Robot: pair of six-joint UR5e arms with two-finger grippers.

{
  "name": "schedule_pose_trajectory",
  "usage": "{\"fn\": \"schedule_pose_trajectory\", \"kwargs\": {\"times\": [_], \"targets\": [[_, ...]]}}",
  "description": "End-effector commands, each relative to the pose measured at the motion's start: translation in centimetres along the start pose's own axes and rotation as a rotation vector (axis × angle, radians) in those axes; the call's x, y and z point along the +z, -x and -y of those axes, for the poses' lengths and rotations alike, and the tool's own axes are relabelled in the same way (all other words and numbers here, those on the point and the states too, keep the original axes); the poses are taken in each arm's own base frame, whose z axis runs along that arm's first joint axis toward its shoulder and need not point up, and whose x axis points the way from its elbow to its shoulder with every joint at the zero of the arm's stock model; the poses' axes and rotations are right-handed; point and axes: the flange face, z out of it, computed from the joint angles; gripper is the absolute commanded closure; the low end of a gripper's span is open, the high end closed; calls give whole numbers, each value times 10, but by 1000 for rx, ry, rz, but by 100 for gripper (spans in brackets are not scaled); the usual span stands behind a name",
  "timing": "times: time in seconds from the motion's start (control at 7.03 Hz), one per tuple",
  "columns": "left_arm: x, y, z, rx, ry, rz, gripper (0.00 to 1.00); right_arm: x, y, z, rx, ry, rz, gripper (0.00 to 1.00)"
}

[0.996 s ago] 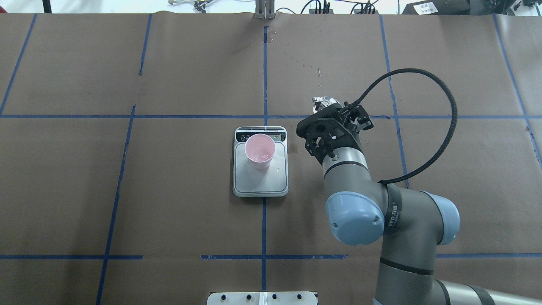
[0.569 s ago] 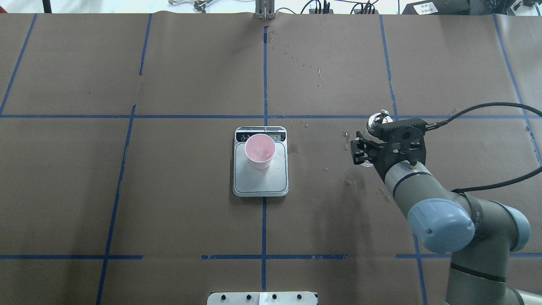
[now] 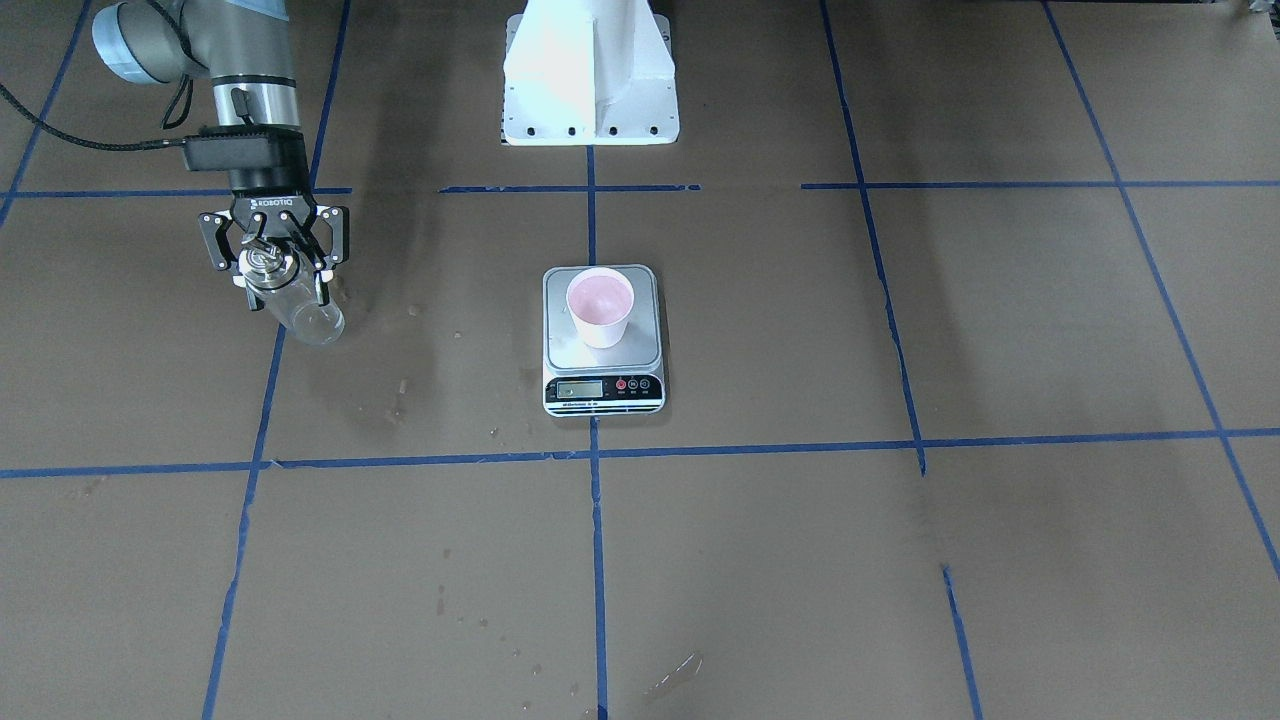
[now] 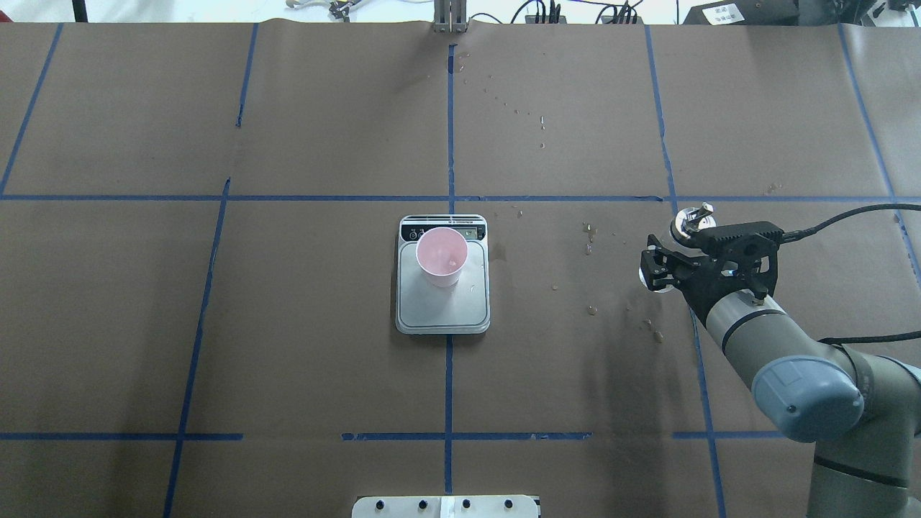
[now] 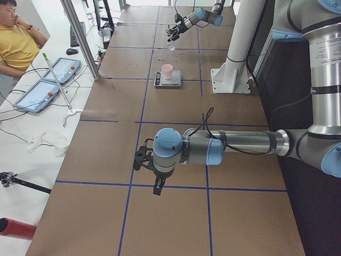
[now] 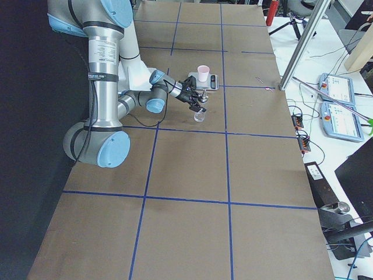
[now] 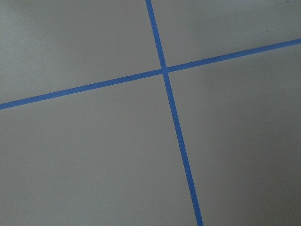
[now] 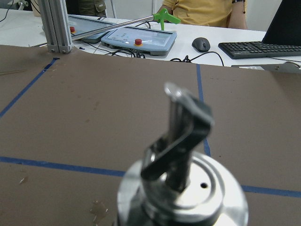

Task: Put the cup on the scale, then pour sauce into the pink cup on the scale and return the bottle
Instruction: 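Lower the sauce bottle back to its spot and open the right gripper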

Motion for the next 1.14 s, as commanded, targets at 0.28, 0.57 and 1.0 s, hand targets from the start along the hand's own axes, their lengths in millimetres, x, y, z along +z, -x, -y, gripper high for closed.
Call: {"fn": "schedule_pose_trajectory", "kwargs": {"times": [0.28,0.57,1.0], "targets": [[0,0,-1,-1,1,0,0,14,-10,-16,23,7,-30,85],[0,0,0,0,0,0,0,23,-17,-25,7,11,-52,71],[0,0,0,1,-1,0,0,26,-19,-29,-1,17,-59,40]]}}
